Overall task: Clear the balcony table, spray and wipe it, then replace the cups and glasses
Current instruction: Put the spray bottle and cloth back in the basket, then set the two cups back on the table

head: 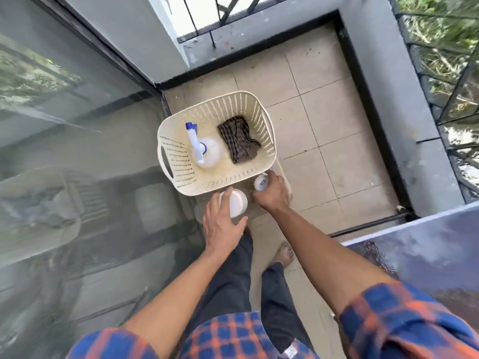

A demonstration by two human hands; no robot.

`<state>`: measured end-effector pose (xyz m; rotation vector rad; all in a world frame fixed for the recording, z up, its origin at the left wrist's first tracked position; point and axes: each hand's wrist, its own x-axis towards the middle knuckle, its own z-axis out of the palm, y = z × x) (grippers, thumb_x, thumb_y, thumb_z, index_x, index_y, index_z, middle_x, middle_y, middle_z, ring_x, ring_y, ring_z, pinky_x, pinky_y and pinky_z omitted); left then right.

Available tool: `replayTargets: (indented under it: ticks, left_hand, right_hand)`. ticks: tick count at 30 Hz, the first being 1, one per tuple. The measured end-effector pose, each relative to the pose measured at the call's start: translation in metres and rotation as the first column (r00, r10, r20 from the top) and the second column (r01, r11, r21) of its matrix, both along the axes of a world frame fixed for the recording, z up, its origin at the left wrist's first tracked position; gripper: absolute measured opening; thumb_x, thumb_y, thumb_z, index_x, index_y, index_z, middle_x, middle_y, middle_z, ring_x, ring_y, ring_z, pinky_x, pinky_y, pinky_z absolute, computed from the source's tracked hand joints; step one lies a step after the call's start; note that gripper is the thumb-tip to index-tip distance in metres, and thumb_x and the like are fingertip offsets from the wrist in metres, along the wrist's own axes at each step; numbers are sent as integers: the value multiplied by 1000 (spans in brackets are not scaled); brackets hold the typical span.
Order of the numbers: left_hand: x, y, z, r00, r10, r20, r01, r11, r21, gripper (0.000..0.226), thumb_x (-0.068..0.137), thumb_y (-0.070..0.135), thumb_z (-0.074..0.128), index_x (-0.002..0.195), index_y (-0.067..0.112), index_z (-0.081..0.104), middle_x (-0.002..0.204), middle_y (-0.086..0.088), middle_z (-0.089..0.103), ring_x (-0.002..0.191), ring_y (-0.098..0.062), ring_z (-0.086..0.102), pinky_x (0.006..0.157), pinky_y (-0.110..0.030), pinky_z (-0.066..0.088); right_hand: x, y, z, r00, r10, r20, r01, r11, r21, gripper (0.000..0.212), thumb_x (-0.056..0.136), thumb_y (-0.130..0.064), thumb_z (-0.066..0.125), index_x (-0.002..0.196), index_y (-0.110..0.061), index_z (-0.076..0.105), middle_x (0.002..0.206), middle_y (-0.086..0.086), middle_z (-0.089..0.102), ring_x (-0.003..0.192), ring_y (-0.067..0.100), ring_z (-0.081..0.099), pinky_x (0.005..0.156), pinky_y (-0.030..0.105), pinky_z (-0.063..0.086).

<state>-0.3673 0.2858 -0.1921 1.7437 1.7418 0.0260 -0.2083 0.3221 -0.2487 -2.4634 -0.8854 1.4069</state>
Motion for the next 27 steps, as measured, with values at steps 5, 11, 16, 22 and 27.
replayTargets:
  ticks: [5, 11, 16, 22, 27]
  left_hand:
    - [1, 8, 6, 1000, 10, 13, -10, 999, 52, 76, 76, 29, 84, 145, 18, 53, 129, -8, 54, 122, -32, 53, 104, -45, 40]
    - [-3, 5, 30, 997, 8, 70, -18, 989, 149, 76, 68, 38, 86, 134, 15, 56, 124, -5, 57, 115, -31, 54, 102, -46, 45]
    - [11, 5, 64, 974, 119, 191, -149, 977, 150, 76, 62, 38, 87, 122, 12, 49, 114, 4, 50, 112, -32, 55, 98, -47, 45]
    - [54, 4, 108, 920, 156, 361, -184, 982, 46, 68, 72, 20, 91, 116, 19, 39, 107, -2, 57, 92, -26, 62, 67, -17, 37]
    - [123, -13, 136, 883, -52, 467, 34, 998, 47, 78, 77, 14, 88, 136, 16, 36, 117, 1, 48, 92, 6, 53, 72, -2, 38]
  right_hand:
    - [1, -4, -11, 995, 77, 63, -80, 996, 51, 60, 78, -42, 70, 133, -26, 50, 126, 9, 54, 115, 36, 58, 91, 41, 46]
    - [11, -2, 2, 997, -11, 71, 7, 999, 49, 42, 75, -37, 67, 113, -21, 59, 109, 11, 70, 104, 37, 65, 85, 36, 49]
    - [51, -14, 55, 969, -246, -28, 247, 966, 70, 50, 65, -46, 66, 113, -30, 60, 105, 0, 71, 102, 29, 65, 78, 29, 48]
    - [116, -74, 151, 743, -533, -404, 654, 706, 272, 41, 61, -24, 74, 100, -28, 63, 101, 2, 70, 91, 28, 72, 81, 53, 61]
    - [168, -171, 204, 649, -604, -462, 760, 521, 387, 35, 74, -12, 78, 103, -28, 64, 107, 9, 67, 82, 21, 69, 78, 48, 63]
